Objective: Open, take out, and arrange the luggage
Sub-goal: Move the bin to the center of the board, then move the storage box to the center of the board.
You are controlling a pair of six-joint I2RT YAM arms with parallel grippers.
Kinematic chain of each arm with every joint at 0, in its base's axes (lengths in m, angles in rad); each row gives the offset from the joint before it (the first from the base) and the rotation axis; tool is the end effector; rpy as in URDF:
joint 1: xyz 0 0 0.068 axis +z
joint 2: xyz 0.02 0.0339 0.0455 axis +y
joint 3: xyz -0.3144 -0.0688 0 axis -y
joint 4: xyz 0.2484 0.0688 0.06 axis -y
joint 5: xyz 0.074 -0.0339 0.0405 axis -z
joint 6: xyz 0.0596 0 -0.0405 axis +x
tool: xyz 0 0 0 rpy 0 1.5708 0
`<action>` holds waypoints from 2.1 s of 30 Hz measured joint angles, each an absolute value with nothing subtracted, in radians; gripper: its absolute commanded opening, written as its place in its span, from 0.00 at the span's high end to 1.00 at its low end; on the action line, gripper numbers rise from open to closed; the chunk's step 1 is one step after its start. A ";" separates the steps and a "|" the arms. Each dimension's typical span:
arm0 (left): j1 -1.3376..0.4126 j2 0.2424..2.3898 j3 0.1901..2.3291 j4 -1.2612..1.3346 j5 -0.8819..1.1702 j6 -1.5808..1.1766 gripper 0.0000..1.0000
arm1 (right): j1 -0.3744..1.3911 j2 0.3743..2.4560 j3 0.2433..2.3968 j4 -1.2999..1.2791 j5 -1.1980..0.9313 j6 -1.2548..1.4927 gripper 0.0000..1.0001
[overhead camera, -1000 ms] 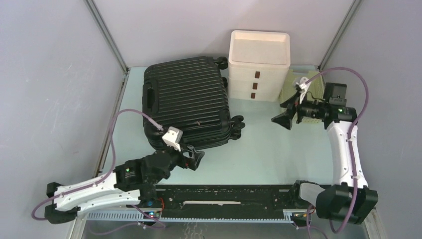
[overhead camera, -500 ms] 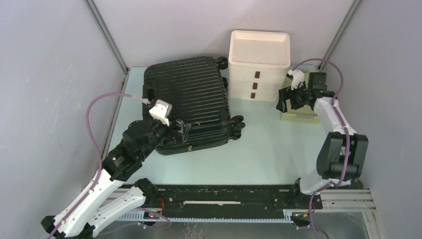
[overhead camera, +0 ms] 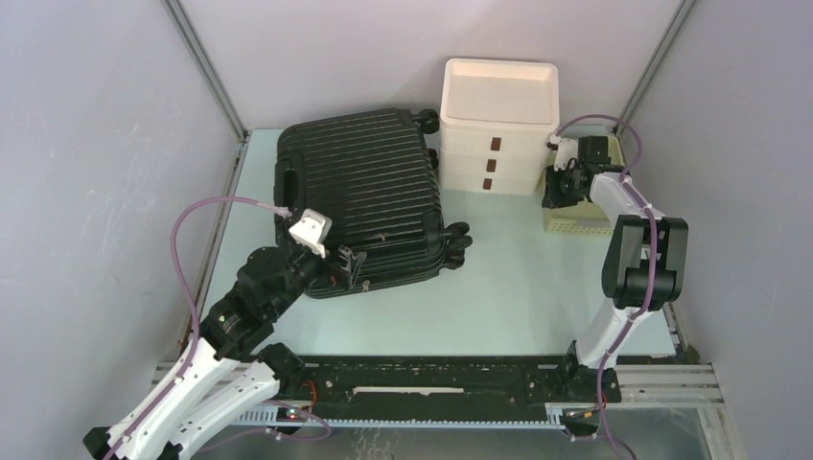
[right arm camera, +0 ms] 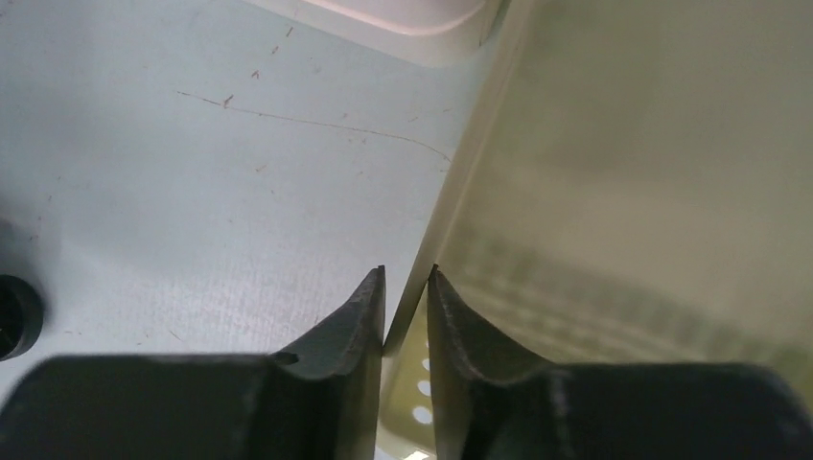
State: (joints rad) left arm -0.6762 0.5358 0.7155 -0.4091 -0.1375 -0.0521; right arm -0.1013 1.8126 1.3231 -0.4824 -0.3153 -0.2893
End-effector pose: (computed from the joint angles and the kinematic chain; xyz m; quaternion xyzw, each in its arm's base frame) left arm 0.0932 -0.0643 0.3472 0.1993 0.7569 -0.1706 0.5986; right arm 0.4161 -0.0237 0.2470 -0.1347 0.9351 0.0906 0.3149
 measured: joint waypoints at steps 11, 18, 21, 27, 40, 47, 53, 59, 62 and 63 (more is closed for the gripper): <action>-0.665 0.518 0.715 -0.403 -0.121 -0.052 0.01 | -0.194 1.723 1.269 -0.570 -0.273 -0.298 0.91; -0.664 0.497 0.715 -0.402 -0.117 -0.052 0.01 | -0.285 1.467 1.068 -0.672 -0.290 -0.379 0.91; -0.664 0.488 0.715 -0.402 -0.115 -0.052 0.01 | -0.320 1.347 0.955 -0.721 -0.290 -0.426 0.90; -0.664 0.483 0.715 -0.400 -0.101 -0.052 0.01 | -0.406 1.125 0.779 -0.832 -0.274 -0.558 0.84; -0.664 0.483 0.715 -0.399 -0.100 -0.052 0.01 | -0.439 0.977 0.890 -1.122 -0.373 -0.826 0.10; -0.664 0.483 0.715 -0.399 -0.101 -0.051 0.01 | -0.138 1.130 1.279 -1.123 -0.493 -0.991 0.04; -0.664 0.483 0.715 -0.398 -0.101 -0.042 0.00 | 0.096 1.410 1.625 -1.054 -0.509 -1.022 0.09; -0.648 0.482 0.715 -0.397 -0.101 -0.034 0.00 | 0.133 1.714 1.929 -0.959 -0.491 -0.999 0.12; -0.625 0.486 0.715 -0.396 -0.094 -0.033 0.00 | 0.144 1.838 2.020 -0.939 -0.452 -0.979 0.16; -0.612 0.492 0.715 -0.392 -0.089 -0.033 0.01 | 0.149 1.879 2.054 -0.935 -0.441 -0.973 0.17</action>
State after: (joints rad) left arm -0.6117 0.4915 0.7155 -0.3923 -0.0895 -0.0334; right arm 0.1486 1.8790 2.0541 -0.9352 -0.4412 -0.9726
